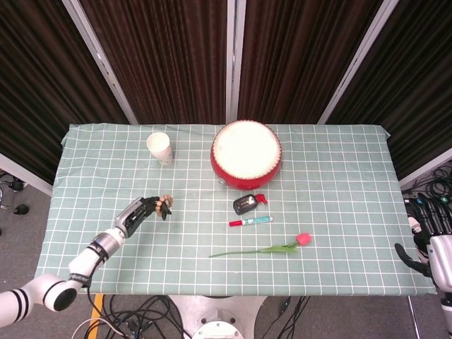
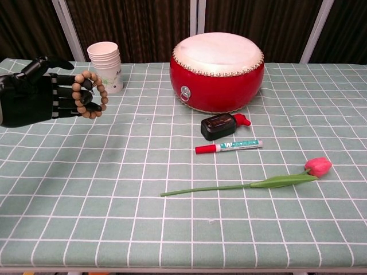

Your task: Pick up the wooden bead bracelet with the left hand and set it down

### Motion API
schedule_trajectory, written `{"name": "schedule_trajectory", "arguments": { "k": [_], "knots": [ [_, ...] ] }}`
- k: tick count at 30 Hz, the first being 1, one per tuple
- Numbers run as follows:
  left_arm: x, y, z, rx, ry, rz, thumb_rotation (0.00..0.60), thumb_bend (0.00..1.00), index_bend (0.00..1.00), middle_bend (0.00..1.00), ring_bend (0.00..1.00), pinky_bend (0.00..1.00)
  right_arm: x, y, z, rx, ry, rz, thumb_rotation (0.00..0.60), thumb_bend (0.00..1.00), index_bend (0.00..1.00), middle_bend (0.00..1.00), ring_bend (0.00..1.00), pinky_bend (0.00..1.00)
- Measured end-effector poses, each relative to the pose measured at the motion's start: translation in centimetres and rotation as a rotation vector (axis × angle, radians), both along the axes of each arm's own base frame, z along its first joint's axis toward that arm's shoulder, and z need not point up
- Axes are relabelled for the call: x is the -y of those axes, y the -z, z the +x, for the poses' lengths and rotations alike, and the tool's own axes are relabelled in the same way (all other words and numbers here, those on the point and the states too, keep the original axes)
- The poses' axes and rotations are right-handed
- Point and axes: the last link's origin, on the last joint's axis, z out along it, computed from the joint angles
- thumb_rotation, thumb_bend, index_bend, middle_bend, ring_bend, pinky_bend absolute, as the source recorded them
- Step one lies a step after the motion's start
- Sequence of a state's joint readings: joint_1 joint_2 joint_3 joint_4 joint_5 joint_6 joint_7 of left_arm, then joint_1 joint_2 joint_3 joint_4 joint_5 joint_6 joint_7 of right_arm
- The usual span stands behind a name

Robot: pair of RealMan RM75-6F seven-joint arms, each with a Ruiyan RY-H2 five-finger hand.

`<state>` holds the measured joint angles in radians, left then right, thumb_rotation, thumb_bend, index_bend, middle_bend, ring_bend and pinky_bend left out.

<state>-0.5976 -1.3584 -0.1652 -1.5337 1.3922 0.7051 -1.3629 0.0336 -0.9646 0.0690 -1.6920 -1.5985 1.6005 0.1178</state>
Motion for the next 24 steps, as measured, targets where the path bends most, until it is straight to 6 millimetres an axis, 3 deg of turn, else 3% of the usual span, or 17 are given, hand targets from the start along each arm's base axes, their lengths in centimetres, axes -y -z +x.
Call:
{"name": "schedule_trajectory", "arguments": {
  "k": [5,15,21,24],
  "knots": [
    [-0.21,0.1,-0.1,-0.004,-0.005,-0.005,0.314,0.53,0.54,0.64,0.35,0.12,0.04,-0.01,-0.01,-0.001,0.003,0.0,0.6,0.16,0.0,0.0,0.0,0.0],
    [-0.42,0.25,-0.23,-0.009,-0.016,-0.007,0.344,0.53,0.56,0.66,0.35,0.12,0.19,0.03,0.0,-0.003,0.005,0.001,0.6,0.16,0.0,0.0,0.0,0.0],
    [-0.44,0.31,-0.32,-0.009,-0.027,-0.009,0.414,0.53,0.58,0.67,0.36,0.13,0.16,0.01,-0.02,-0.004,0.006,-0.002,0.6,0.16,0.0,0.0,0.0,0.0],
    [-0.41,0.31,-0.29,-0.007,-0.029,-0.01,0.415,0.53,0.58,0.67,0.36,0.13,0.13,-0.02,-0.02,-0.003,0.005,-0.004,0.6,0.16,0.0,0.0,0.0,0.0]
  ]
}}
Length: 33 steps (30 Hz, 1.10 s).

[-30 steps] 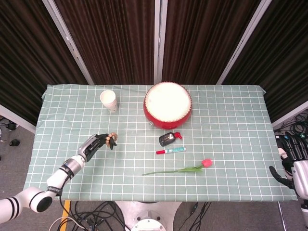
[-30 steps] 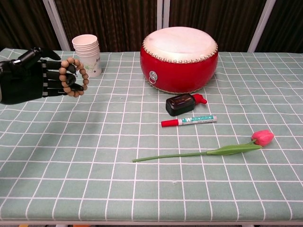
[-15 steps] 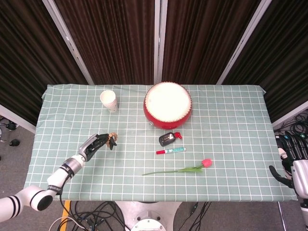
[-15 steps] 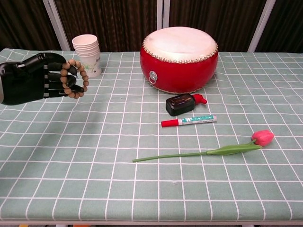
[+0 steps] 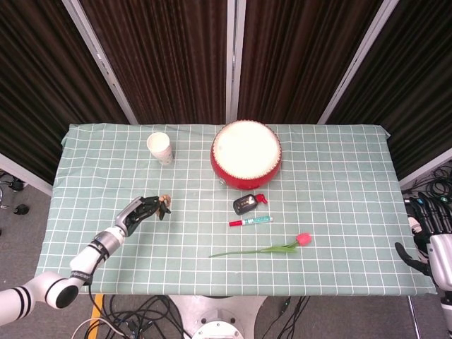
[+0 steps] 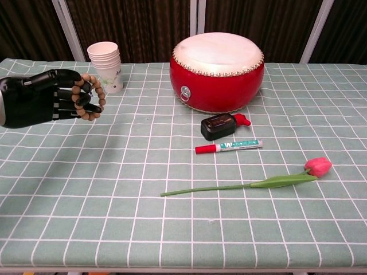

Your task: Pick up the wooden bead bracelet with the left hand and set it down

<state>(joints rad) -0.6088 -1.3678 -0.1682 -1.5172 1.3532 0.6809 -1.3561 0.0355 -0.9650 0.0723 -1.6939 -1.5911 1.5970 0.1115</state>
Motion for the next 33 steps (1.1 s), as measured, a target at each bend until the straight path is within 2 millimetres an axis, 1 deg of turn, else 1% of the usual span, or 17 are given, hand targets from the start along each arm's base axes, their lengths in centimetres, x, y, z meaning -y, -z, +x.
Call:
{"name": "schedule_trajectory", "arguments": {
  "k": [7,11,14,23,28,33],
  "knots": [
    [0.04,-0.05,0.16,0.003,0.006,0.001,0.414,0.56,0.58,0.65,0.35,0.13,0.0,-0.03,-0.04,0.002,-0.002,-0.002,0.6,0.16,0.0,0.01,0.0,0.0],
    [0.05,-0.08,0.22,0.007,0.004,0.0,0.408,0.62,0.57,0.64,0.35,0.13,0.02,-0.05,-0.03,0.002,-0.003,-0.002,0.6,0.16,0.0,0.01,0.0,0.0],
    [0.09,-0.09,0.21,0.007,0.004,0.0,0.405,0.65,0.57,0.63,0.35,0.13,0.01,-0.03,-0.04,0.002,-0.003,-0.002,0.6,0.16,0.0,0.01,0.0,0.0],
    [0.1,-0.09,0.29,0.01,-0.001,-0.007,0.42,0.78,0.56,0.61,0.33,0.13,0.07,0.0,-0.06,0.002,-0.003,-0.001,0.6,0.16,0.0,0.01,0.0,0.0],
    [0.27,0.0,0.35,0.01,0.009,-0.012,0.426,0.82,0.49,0.55,0.29,0.13,0.12,0.02,-0.08,0.002,-0.002,-0.001,0.6,0.16,0.0,0.01,0.0,0.0],
    [0.37,0.03,0.36,0.013,0.015,-0.017,0.442,0.86,0.45,0.5,0.28,0.13,0.13,-0.02,-0.09,0.002,-0.002,-0.002,0.6,0.16,0.0,0.01,0.0,0.0]
  ]
}}
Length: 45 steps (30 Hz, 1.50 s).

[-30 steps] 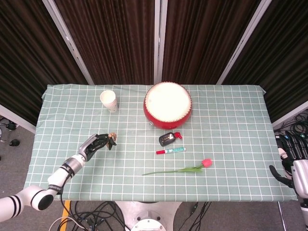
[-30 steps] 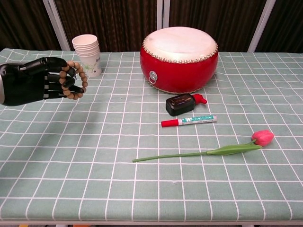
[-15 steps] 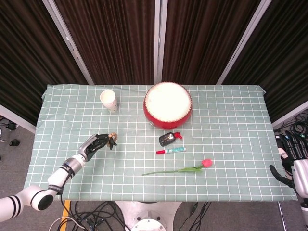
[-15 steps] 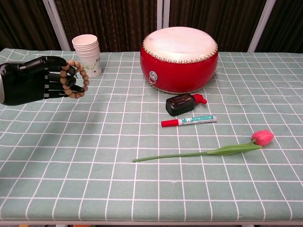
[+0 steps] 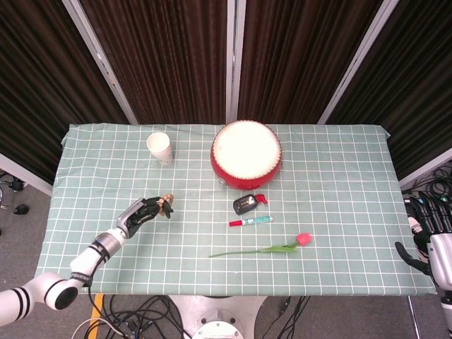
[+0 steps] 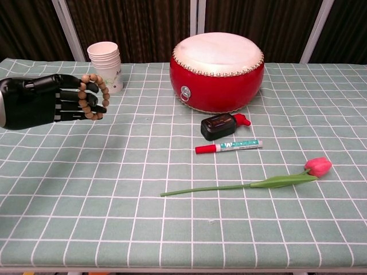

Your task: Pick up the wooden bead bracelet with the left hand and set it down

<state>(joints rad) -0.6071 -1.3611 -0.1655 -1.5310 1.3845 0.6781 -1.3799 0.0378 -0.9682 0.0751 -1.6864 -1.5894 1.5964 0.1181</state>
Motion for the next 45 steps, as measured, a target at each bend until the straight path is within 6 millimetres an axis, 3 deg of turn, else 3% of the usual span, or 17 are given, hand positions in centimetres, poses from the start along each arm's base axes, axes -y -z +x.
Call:
{"name": "schedule_trajectory", "arguments": {
  "k": [6,8,10,12,17,20,24,26,31,36,45],
  "knots": [
    [0.05,0.01,0.05,0.006,0.003,-0.003,0.449,0.92,0.42,0.48,0.27,0.13,-0.04,-0.03,-0.03,0.001,0.002,-0.001,0.6,0.16,0.0,0.01,0.0,0.0],
    [0.08,0.0,0.08,0.009,0.006,-0.003,0.381,0.91,0.4,0.47,0.25,0.13,-0.06,-0.04,-0.04,0.001,0.002,-0.002,0.6,0.16,0.0,0.01,0.0,0.0],
    [0.08,-0.04,0.1,0.017,0.004,-0.003,0.208,0.84,0.39,0.46,0.24,0.13,-0.06,-0.03,-0.04,0.001,0.002,-0.001,0.6,0.16,0.0,0.01,0.0,0.0],
    [0.06,-0.08,0.09,0.025,0.001,-0.003,0.128,0.77,0.39,0.45,0.23,0.13,-0.06,0.0,-0.02,0.001,0.001,-0.001,0.6,0.16,0.0,0.01,0.0,0.0],
    [0.1,-0.1,-0.01,0.023,0.011,-0.007,0.077,0.71,0.39,0.46,0.23,0.13,-0.05,0.0,0.0,0.0,0.0,-0.002,0.6,0.16,0.0,0.01,0.0,0.0],
    [0.07,-0.06,-0.04,0.019,0.016,-0.009,0.123,0.7,0.4,0.48,0.23,0.13,-0.08,-0.02,-0.01,-0.001,0.0,-0.003,0.6,0.16,0.0,0.01,0.0,0.0],
    [-0.05,-0.01,-0.05,0.009,0.021,-0.012,0.264,0.64,0.41,0.51,0.23,0.13,-0.11,-0.05,-0.02,-0.002,0.001,-0.004,0.6,0.16,0.0,0.01,0.0,0.0],
    [-0.08,0.0,-0.06,0.008,0.019,-0.012,0.276,0.56,0.43,0.53,0.23,0.13,-0.1,-0.02,-0.03,-0.002,0.002,-0.003,0.6,0.16,0.0,0.01,0.0,0.0],
    [-0.09,-0.02,-0.05,0.012,0.019,-0.012,0.196,0.47,0.43,0.52,0.23,0.13,0.05,-0.03,-0.08,-0.001,0.004,-0.004,0.6,0.16,0.0,0.01,0.0,0.0],
    [-0.14,0.0,-0.18,0.002,0.022,-0.01,0.344,0.47,0.45,0.53,0.23,0.12,0.12,0.07,-0.05,-0.002,0.003,0.0,0.6,0.16,0.0,0.01,0.0,0.0],
    [-0.26,0.19,-0.41,-0.01,0.001,-0.005,0.461,0.47,0.5,0.58,0.27,0.12,0.16,0.06,-0.07,-0.003,0.005,-0.001,0.6,0.16,0.0,0.01,0.0,0.0]
  ]
}}
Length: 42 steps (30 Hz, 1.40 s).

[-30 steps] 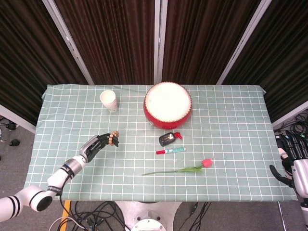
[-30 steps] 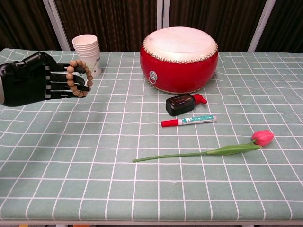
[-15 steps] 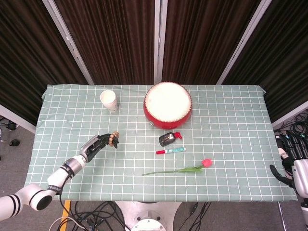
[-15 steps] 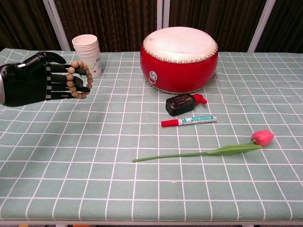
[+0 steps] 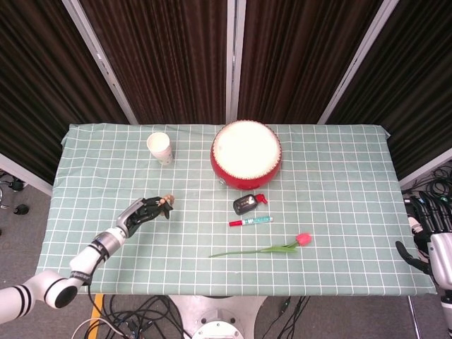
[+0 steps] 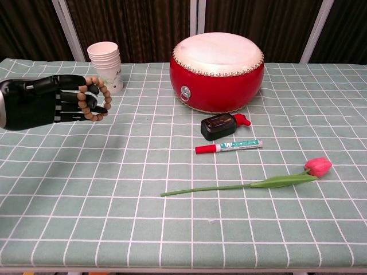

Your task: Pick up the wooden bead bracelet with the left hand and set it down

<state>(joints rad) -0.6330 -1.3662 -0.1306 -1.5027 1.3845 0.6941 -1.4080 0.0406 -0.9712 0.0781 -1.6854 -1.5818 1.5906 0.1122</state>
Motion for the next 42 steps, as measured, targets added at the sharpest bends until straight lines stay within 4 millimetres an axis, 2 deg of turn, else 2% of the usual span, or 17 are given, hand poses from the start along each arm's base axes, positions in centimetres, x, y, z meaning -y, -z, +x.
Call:
{"name": "schedule_trajectory", "arguments": {
  "k": [2,5,12,17,22,28,32,38,42],
  "knots": [
    [-0.02,0.01,0.0,-0.002,-0.003,0.002,0.495,0.47,0.51,0.58,0.27,0.12,0.0,0.0,0.02,0.0,-0.001,0.0,0.6,0.16,0.0,0.01,0.0,0.0],
    [0.02,0.0,0.04,0.001,-0.008,0.002,0.496,0.47,0.51,0.58,0.27,0.12,-0.02,0.0,0.02,0.0,-0.001,-0.001,0.6,0.16,0.0,0.01,0.0,0.0],
    [0.09,-0.06,0.07,0.005,-0.008,0.005,0.382,0.52,0.52,0.59,0.27,0.12,-0.15,-0.02,0.03,0.0,-0.002,-0.004,0.6,0.16,0.0,0.01,0.0,0.0],
    [0.18,-0.08,0.12,0.007,-0.003,0.005,0.378,0.58,0.52,0.59,0.27,0.12,-0.24,-0.07,0.06,0.0,-0.004,-0.006,0.6,0.16,0.0,0.01,0.0,0.0],
    [0.25,-0.1,0.09,0.009,-0.004,0.006,0.433,0.65,0.52,0.59,0.27,0.12,-0.35,-0.12,0.1,0.0,-0.006,-0.009,0.6,0.16,0.0,0.01,0.0,0.0],
    [0.3,-0.24,0.12,0.012,-0.003,0.011,0.486,0.67,0.52,0.59,0.27,0.12,-0.4,-0.19,0.2,0.001,-0.013,-0.014,0.6,0.16,0.0,0.01,0.0,0.0],
    [0.29,-0.3,0.11,0.005,0.003,0.013,0.599,0.68,0.52,0.59,0.27,0.12,-0.45,-0.22,0.24,0.002,-0.017,-0.017,0.6,0.16,0.0,0.01,0.0,0.0],
    [0.19,-0.33,0.27,-0.003,0.007,0.012,0.6,0.72,0.51,0.58,0.27,0.12,-0.52,-0.32,0.28,0.001,-0.019,-0.021,0.6,0.17,0.0,0.01,0.0,0.0],
    [0.31,-0.38,0.31,0.001,0.012,0.02,0.6,0.71,0.44,0.5,0.24,0.12,-0.55,-0.34,0.27,0.001,-0.019,-0.022,0.6,0.17,0.0,0.01,0.0,0.0]
  ]
}}
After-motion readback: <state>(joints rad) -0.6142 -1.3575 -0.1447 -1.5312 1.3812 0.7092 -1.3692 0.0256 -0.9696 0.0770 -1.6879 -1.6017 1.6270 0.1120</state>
